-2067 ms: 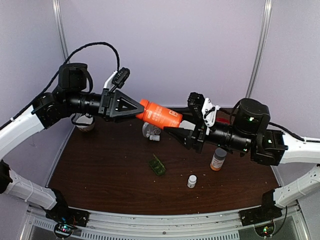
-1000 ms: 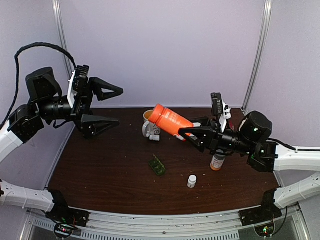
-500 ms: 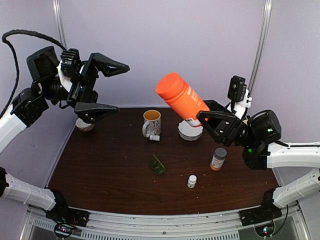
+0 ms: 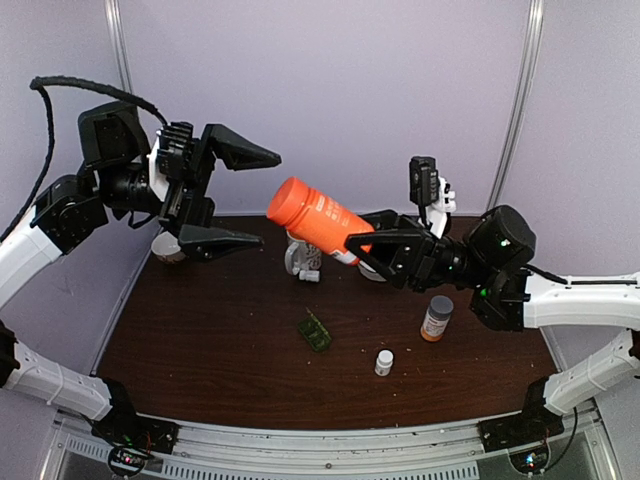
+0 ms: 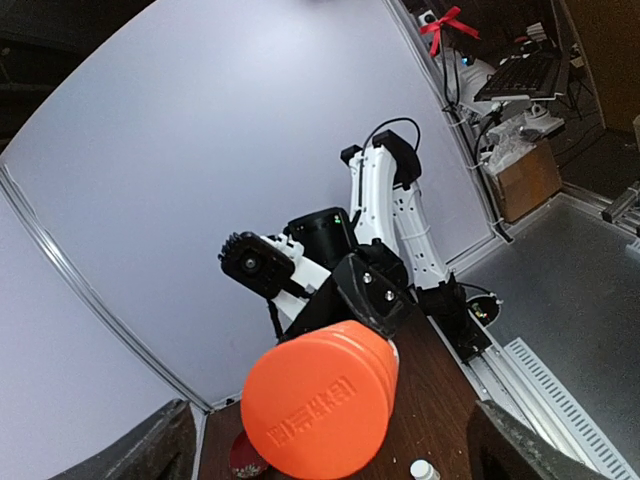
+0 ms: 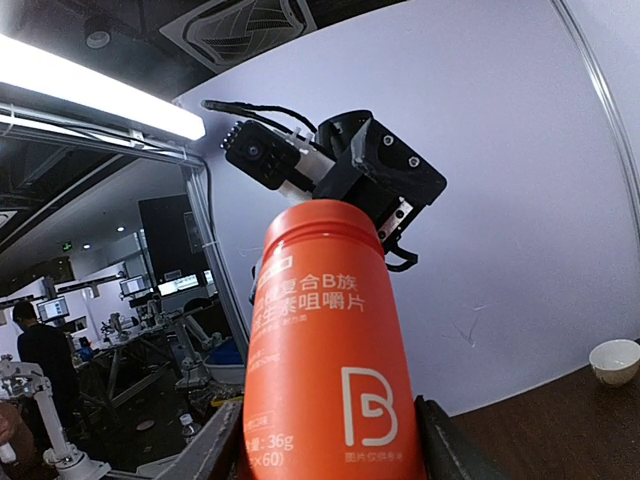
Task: Sort the pills into containers
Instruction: Unscrew the lid of the pill bottle from the pill bottle.
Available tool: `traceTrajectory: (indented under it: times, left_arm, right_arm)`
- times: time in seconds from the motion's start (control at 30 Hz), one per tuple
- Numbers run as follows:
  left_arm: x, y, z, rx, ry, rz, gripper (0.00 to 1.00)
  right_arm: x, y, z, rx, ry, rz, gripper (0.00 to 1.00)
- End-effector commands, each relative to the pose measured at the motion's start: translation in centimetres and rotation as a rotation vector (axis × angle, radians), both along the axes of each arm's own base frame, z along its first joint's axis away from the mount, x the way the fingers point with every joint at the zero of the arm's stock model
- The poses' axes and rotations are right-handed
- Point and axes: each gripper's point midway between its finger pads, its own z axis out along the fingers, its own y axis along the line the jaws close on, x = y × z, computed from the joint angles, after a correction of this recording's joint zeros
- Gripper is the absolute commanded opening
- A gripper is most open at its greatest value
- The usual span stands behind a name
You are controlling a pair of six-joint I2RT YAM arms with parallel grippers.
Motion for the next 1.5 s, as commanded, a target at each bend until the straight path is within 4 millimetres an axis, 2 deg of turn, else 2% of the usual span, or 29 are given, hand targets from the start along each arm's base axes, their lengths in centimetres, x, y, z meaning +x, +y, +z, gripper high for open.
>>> traceTrajectory:
  times: [0.0, 0.2, 0.43, 0.57, 0.73, 0.9, 1.17, 1.23, 1.37, 1.47]
  left_arm:
    - [1.2, -0.2, 0.1, 0.023, -0.087, 0.100, 0.98]
    - [1.1, -0.1, -0.9, 0.061, -0.109, 0.094, 0.96]
    - [0.6, 0.5, -3.9, 0.194, -0.114, 0.075, 0.92]
    - [0.6, 0.7, -4.7, 0.232, -0.114, 0.077, 0.84]
    - [0.9, 0.6, -5.5, 0.270, -0.119, 0.099, 0.84]
    - [0.9, 0.4, -5.7, 0.278, -0.123, 0.102, 0.82]
    - [1.0, 0.4, -5.8, 0.279, -0.135, 0.105, 0.71]
    - [1.1, 0.4, -5.9, 0.284, -0.133, 0.109, 0.72]
    - [1.1, 0.4, -6.3, 0.291, -0.128, 0.111, 0.81]
    - [1.1, 0.4, -6.4, 0.294, -0.126, 0.113, 0.76]
  right_arm:
    - [-0.1, 0.9, 0.5, -0.025, -0.011, 0.024, 0.00]
    - [0.8, 1.9, -1.7, -0.138, 0.016, -0.007, 0.00]
    - [0.6, 2.0, -3.1, -0.182, 0.036, 0.005, 0.00]
    - [0.6, 2.0, -3.1, -0.180, 0.041, 0.009, 0.00]
    - [0.6, 2.4, -3.1, -0.182, 0.046, 0.024, 0.00]
    - [0.6, 2.7, -3.0, -0.178, 0.052, 0.039, 0.00]
    - [0.5, 2.8, -2.8, -0.164, 0.054, 0.048, 0.00]
    - [0.5, 2.7, -2.6, -0.154, 0.053, 0.051, 0.00]
    - [0.5, 2.7, -2.5, -0.150, 0.053, 0.052, 0.00]
    - [0.4, 2.7, -2.5, -0.149, 0.054, 0.054, 0.00]
